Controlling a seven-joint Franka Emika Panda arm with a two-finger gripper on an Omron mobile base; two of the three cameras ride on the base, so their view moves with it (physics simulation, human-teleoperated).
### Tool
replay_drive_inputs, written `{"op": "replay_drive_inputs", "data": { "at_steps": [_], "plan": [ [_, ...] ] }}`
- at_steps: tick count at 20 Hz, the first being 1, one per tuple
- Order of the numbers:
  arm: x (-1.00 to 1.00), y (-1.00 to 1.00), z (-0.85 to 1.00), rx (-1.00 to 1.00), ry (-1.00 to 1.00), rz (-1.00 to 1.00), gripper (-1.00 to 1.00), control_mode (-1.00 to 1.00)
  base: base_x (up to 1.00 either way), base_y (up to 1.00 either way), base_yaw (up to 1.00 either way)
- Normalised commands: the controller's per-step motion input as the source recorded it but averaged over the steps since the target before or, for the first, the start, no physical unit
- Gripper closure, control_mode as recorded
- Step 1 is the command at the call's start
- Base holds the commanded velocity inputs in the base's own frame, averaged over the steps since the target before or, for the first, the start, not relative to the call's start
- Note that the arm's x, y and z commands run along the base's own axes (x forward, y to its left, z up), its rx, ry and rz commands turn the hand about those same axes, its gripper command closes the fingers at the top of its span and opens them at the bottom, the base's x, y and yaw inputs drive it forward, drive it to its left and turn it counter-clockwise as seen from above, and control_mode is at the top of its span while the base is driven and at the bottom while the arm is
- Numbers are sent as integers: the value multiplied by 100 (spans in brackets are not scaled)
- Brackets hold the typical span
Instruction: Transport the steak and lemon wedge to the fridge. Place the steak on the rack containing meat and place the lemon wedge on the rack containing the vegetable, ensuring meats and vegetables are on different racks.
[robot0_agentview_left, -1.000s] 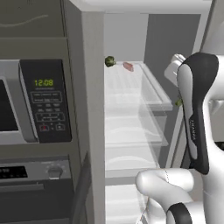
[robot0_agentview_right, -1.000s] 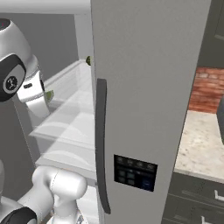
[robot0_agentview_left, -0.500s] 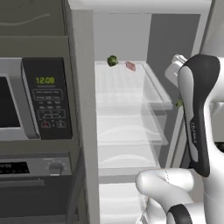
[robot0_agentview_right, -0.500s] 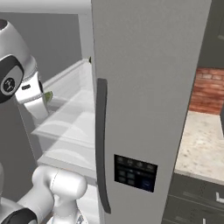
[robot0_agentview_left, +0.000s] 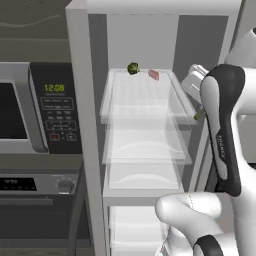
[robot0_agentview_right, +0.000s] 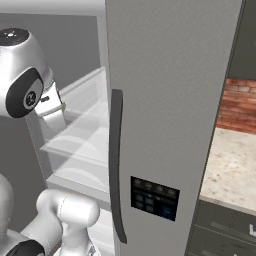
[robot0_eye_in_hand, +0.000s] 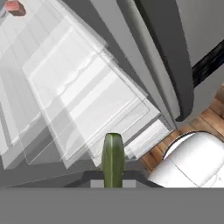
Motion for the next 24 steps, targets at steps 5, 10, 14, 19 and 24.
{"op": "replay_drive_inputs", "data": {
  "at_steps": [5,10,14,19,24],
  "plan": [
    [62,32,-11,-6,0,-2,100,-100,0,0,0],
    [85,24,-14,-3,1,-4,100,-100,0,0,0],
    [100,28,-38,0,9,0,100,-100,0,0,0],
    [87,4,-48,0,2,0,100,-100,0,0,0],
    [83,0,-35,0,1,0,100,-100,0,0,0]
  ]
}}
